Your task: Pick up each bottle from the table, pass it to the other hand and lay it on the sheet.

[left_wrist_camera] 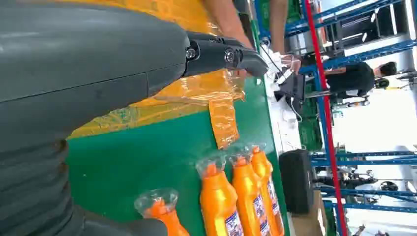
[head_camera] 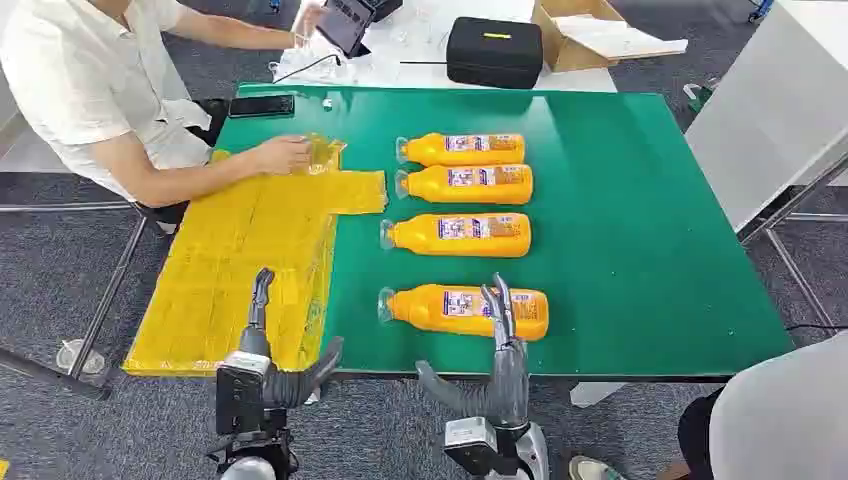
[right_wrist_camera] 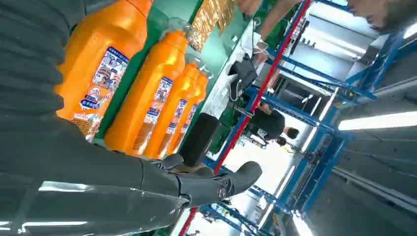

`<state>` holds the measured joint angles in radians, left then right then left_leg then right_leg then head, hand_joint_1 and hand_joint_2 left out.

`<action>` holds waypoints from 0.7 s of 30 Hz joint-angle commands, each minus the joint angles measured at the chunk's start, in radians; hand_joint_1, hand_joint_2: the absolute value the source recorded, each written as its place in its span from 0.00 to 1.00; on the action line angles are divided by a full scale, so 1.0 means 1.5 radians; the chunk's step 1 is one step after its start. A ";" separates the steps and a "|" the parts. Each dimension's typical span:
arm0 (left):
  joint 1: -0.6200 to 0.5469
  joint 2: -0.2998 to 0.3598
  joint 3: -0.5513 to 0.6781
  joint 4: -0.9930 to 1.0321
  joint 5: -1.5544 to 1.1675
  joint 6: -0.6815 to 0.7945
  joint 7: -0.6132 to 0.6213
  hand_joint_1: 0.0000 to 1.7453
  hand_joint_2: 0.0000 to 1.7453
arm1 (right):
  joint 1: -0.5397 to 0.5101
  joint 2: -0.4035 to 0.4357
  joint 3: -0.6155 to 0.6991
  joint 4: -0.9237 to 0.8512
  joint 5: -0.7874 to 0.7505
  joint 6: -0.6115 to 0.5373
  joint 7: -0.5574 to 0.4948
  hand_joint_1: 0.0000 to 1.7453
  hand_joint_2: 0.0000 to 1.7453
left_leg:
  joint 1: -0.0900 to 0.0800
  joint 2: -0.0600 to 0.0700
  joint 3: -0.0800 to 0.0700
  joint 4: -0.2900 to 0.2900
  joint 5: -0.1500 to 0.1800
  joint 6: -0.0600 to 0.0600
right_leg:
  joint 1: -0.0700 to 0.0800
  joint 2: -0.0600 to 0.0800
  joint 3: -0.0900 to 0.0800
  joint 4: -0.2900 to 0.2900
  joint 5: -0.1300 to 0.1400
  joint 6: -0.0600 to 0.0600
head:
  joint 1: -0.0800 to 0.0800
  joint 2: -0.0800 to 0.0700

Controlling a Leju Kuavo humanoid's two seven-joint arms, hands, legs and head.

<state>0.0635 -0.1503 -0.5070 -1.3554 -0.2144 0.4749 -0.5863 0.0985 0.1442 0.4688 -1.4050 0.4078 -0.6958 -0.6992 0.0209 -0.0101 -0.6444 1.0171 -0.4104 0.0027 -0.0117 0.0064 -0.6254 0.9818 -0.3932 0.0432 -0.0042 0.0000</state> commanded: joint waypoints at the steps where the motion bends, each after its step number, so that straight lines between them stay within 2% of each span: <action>1: -0.020 0.012 -0.025 0.050 -0.002 -0.001 -0.002 0.00 1.00 | -0.011 -0.007 0.003 0.020 -0.005 -0.002 0.001 0.00 1.00 | -0.001 0.001 0.005 -0.001 -0.002 0.001 | 0.000 0.000 0.005 -0.001 -0.002 -0.001 | 0.000 0.000; 3: -0.020 0.012 -0.025 0.050 -0.002 -0.001 -0.002 0.00 1.00 | -0.011 -0.007 0.003 0.020 -0.005 -0.002 0.001 0.00 1.00 | 0.000 0.000 0.002 -0.001 0.000 0.000 | 0.000 0.000 0.002 0.000 0.000 -0.001 | 0.000 0.000; 6: -0.023 0.012 -0.026 0.051 -0.002 0.000 -0.003 0.00 1.00 | -0.012 -0.006 0.000 0.020 -0.002 -0.002 0.001 0.00 1.00 | 0.000 0.001 0.005 -0.001 -0.001 0.001 | 0.000 -0.001 0.005 -0.001 -0.002 -0.001 | 0.000 0.000; 14: -0.029 0.009 -0.016 0.048 0.008 0.014 -0.011 0.00 1.00 | -0.015 -0.005 -0.026 0.031 0.008 -0.002 0.001 0.00 1.00 | 0.000 0.000 0.004 -0.001 -0.001 0.001 | 0.000 -0.001 0.004 -0.001 -0.001 -0.001 | 0.000 0.000; 17: -0.028 0.007 -0.011 0.050 0.017 0.014 -0.011 0.00 1.00 | -0.026 -0.022 -0.038 0.077 0.043 -0.002 0.001 0.00 1.00 | 0.000 0.000 0.004 -0.001 -0.001 0.001 | 0.000 -0.001 0.004 -0.001 -0.001 -0.001 | 0.000 0.000; 18: -0.031 0.006 -0.013 0.052 0.023 0.005 -0.013 0.00 1.00 | -0.023 -0.030 -0.064 0.074 0.125 -0.002 0.001 0.00 1.00 | 0.000 0.001 0.006 -0.001 -0.001 0.001 | 0.000 -0.001 0.006 -0.001 -0.001 -0.001 | 0.000 0.000; 21: -0.042 -0.002 -0.018 0.060 0.024 -0.002 -0.017 0.00 1.00 | -0.025 -0.045 -0.115 0.077 0.223 -0.002 0.014 0.00 1.00 | 0.000 -0.001 0.003 -0.001 0.000 0.001 | 0.000 -0.002 0.004 -0.001 -0.001 -0.001 | 0.000 0.000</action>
<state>0.0486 -0.1503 -0.5226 -1.3306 -0.1938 0.4932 -0.6046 0.0922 0.1377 0.4413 -1.3828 0.4995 -0.6958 -0.6989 0.0209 -0.0098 -0.6444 1.0171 -0.4104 0.0026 -0.0117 0.0064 -0.6256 0.9819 -0.3932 0.0432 -0.0042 0.0000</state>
